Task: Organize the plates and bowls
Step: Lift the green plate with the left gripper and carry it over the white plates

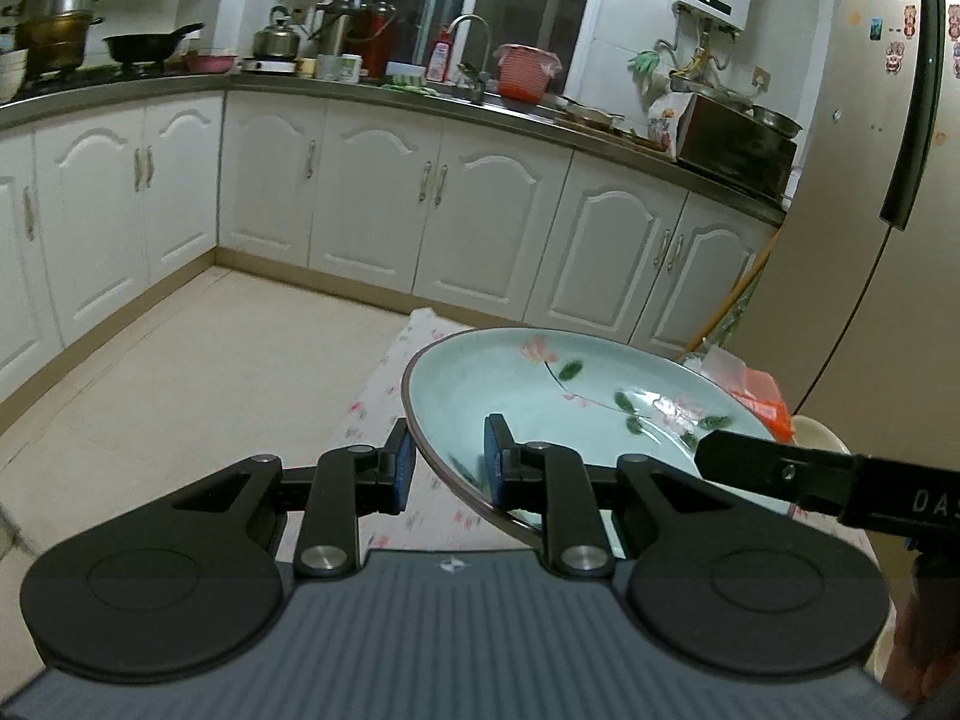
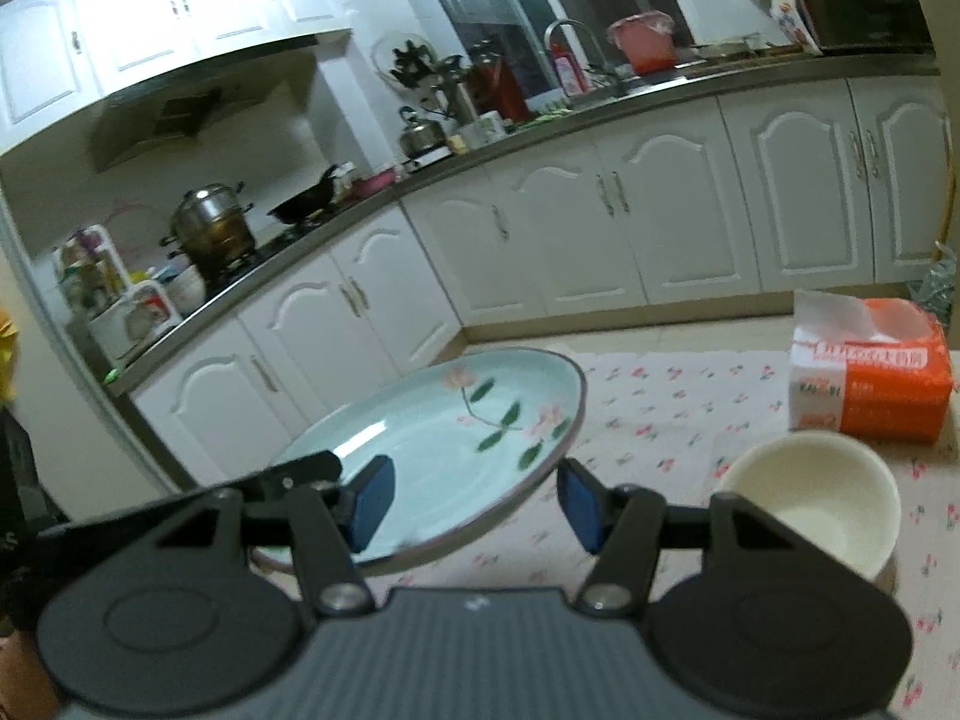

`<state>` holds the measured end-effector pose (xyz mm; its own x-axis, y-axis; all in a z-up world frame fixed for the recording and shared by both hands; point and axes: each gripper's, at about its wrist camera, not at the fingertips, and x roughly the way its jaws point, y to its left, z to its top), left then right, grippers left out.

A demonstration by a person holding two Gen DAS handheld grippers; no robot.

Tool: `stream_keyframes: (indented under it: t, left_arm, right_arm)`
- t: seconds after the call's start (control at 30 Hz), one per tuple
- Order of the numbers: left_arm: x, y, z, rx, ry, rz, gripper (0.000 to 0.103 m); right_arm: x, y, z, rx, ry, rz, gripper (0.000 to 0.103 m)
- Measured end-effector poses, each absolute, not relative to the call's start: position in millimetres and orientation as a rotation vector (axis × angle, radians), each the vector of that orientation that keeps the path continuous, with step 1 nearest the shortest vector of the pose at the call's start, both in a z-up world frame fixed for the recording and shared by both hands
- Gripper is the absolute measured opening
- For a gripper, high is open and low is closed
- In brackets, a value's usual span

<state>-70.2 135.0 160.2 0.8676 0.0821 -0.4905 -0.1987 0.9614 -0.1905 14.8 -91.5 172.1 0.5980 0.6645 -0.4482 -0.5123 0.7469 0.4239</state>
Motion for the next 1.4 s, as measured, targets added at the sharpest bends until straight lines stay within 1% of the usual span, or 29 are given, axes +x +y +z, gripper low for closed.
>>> stream_keyframes:
  t: [0.37,0.57,0.73,1.2,1.27,1.3,1.4]
  left_arm:
    - [-139,136,145,-0.249,0.492,0.192,0.024]
    - [-148,145,132,-0.270,0.534,0.209,0.024]
    - [-160,145,130,-0.274,0.529,0.218,0.024]
    - [-170,151,114,-0.308,0.583,0.214,0.023]
    - [-169,152,113,-0.315,0.595,0.210,0.023]
    - [-167,154,113,-0.324,0.604,0.206,0.023]
    - [-169,155,110,-0.330,0.611,0.195,0.021]
  right_arm:
    - [-60,-84,151,0.230,0.637,0.733,0.061]
    - [-82,-79,134,0.240,0.670,0.756,0.061]
    - [-95,-73,125,0.215,0.689,0.757,0.061]
    - [-109,-64,111,0.181,0.753,0.762,0.062]
    - [-111,-61,112,0.157,0.753,0.763,0.064]
    - [-112,-59,113,0.147,0.754,0.763,0.066]
    - [-115,-54,114,0.110,0.756,0.761,0.070]
